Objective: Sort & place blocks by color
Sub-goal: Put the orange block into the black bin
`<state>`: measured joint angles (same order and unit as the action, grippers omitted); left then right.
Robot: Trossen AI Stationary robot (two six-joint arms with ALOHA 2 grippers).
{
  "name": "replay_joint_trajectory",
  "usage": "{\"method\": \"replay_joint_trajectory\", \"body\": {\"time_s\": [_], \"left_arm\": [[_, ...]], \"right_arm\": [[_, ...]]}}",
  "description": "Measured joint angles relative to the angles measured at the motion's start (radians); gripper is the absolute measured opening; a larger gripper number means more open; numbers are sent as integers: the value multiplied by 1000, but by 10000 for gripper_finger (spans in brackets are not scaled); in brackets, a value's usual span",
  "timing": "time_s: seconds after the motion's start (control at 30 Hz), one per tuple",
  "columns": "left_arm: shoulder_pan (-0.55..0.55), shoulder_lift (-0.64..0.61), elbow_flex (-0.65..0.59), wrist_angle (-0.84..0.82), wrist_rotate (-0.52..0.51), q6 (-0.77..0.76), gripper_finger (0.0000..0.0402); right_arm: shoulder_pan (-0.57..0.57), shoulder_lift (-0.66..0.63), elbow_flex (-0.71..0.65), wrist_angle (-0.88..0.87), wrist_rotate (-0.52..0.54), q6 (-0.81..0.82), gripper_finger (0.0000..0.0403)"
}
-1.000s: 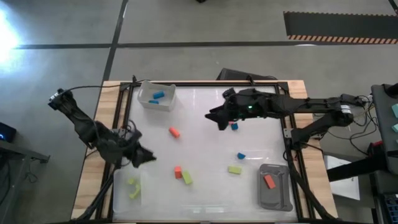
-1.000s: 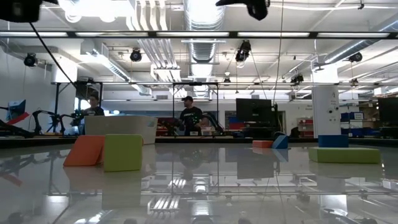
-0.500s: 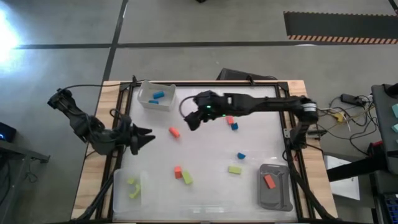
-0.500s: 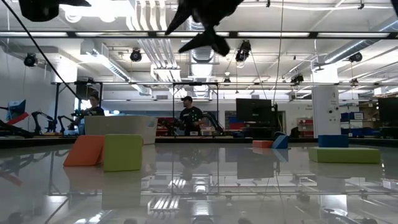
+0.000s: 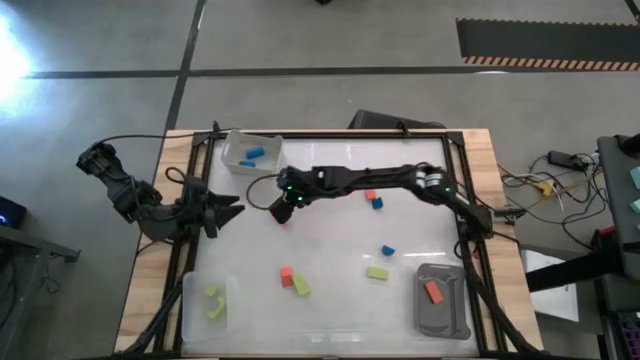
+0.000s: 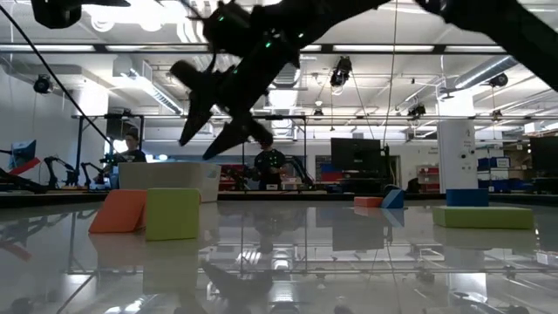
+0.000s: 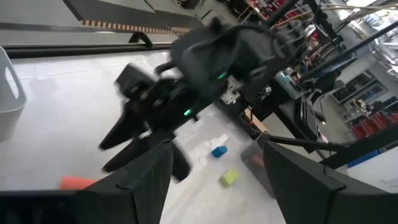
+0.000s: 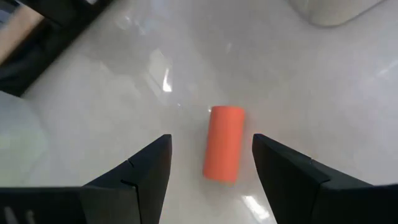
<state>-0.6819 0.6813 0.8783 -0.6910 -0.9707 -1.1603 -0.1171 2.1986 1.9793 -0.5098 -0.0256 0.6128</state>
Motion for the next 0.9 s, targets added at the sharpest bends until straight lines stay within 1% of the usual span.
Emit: {"method": "replay_joint_trajectory", "body": {"time_s": [0.1,0.23,0.3,0.4,0.53,0.73,0.8,0.9], "left_arm": [[0,-2,0,-1,0,0,233],[0,-2,-1,-8,0,0,233],[0,-2,-1,-8,0,0,233],[0,-2,-2,-8,0,0,233],[0,-2,-2,-6,0,20,233],[0,-2,-2,-6,0,21,233],[0,-2,-2,-6,0,23,233],[0,-1,-2,-6,0,24,233]], "right_arm": [[1,88,96,-57,0,-9,215],[3,183,211,-181,0,-17,215],[5,209,250,-227,1,-29,215],[12,239,295,-246,2,-47,215],[16,261,310,-248,0,-40,214],[17,267,292,-247,9,-40,213],[17,267,291,-247,16,-40,203],[17,267,291,-249,18,-41,172]]}}
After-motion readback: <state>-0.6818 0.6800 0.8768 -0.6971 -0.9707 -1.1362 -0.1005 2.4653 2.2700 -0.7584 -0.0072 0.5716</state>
